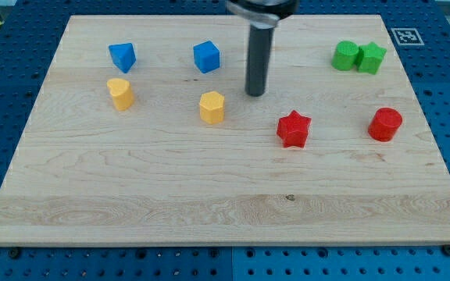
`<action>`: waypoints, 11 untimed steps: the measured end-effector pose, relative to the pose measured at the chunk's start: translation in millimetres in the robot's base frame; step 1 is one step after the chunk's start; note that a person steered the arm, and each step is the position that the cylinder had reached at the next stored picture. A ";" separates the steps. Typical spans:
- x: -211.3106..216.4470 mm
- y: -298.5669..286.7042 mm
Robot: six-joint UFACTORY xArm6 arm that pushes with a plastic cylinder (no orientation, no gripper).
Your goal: Slide the yellow hexagon to the right of yellow heart
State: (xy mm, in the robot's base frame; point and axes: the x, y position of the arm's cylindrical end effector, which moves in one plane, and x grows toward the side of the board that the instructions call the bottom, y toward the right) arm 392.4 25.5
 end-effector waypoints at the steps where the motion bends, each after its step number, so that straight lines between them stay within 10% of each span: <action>1: -0.1 -9.5; 5: 53.7 -64.5; 11: 22.9 -113.0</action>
